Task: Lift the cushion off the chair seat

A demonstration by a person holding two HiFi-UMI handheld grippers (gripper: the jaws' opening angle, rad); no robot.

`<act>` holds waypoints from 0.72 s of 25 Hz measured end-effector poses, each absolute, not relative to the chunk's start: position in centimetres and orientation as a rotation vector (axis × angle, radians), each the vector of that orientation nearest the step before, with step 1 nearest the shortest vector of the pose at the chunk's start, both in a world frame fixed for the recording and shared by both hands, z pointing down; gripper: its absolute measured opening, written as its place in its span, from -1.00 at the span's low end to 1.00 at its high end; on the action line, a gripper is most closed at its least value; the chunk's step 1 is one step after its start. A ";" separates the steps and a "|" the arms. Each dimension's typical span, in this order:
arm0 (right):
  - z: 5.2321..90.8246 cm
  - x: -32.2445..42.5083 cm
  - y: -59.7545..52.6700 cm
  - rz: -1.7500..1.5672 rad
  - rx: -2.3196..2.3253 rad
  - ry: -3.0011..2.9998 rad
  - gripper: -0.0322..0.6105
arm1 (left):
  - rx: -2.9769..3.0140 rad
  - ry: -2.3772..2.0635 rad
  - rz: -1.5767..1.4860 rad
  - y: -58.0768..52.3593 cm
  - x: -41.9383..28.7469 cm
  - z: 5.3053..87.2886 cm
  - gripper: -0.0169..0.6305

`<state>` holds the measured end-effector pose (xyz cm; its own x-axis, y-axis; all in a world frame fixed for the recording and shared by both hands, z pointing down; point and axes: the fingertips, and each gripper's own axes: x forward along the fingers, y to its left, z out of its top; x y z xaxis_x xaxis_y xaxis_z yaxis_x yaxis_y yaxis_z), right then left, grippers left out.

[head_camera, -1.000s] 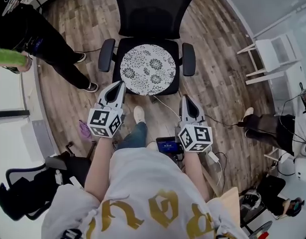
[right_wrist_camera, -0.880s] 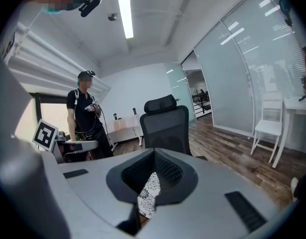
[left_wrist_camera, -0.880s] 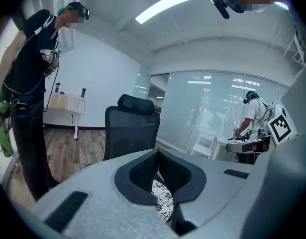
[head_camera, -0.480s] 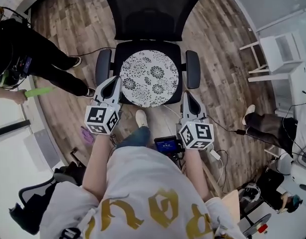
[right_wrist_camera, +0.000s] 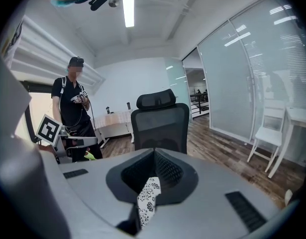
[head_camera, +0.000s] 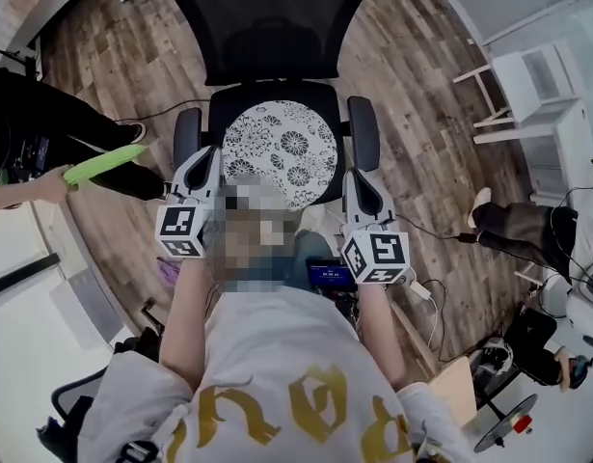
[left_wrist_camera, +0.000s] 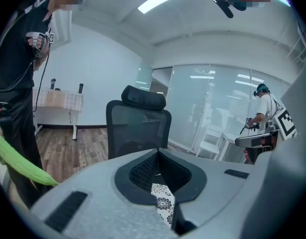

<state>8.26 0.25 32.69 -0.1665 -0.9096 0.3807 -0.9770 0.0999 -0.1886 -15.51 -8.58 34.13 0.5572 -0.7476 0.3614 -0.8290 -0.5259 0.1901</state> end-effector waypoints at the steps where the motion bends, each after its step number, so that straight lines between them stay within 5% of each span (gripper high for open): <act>1: 32.8 8.3 0.1 0.596 1.899 -2.201 -0.86 | 2.453 -1.294 0.341 -8.6 -15.3 34.2 -0.92; 18: 38.9 9.0 -2.4 0.686 1.711 -2.189 -0.86 | 2.351 -1.353 0.528 -9.1 -14.6 39.3 -0.92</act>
